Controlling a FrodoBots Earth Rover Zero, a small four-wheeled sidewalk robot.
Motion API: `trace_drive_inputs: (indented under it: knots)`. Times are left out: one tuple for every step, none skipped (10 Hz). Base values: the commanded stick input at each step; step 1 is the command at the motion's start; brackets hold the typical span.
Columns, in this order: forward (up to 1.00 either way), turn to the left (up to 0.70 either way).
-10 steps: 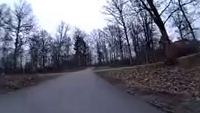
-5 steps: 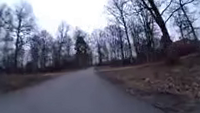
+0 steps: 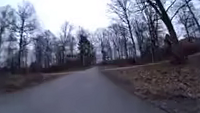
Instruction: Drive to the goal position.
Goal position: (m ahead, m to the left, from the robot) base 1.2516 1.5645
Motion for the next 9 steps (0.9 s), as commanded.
trace_drive_inputs:
  knots:
    - [0.85, 0.0]
    - [0.85, 0.0]
    - [0.85, 0.23]
    - [0.85, 0.22]
    - [0.85, 0.16]
    - [0.85, 0.09]
    - [0.85, 0.02]
    - [0.85, 0.0]
    - [0.85, 0.0]
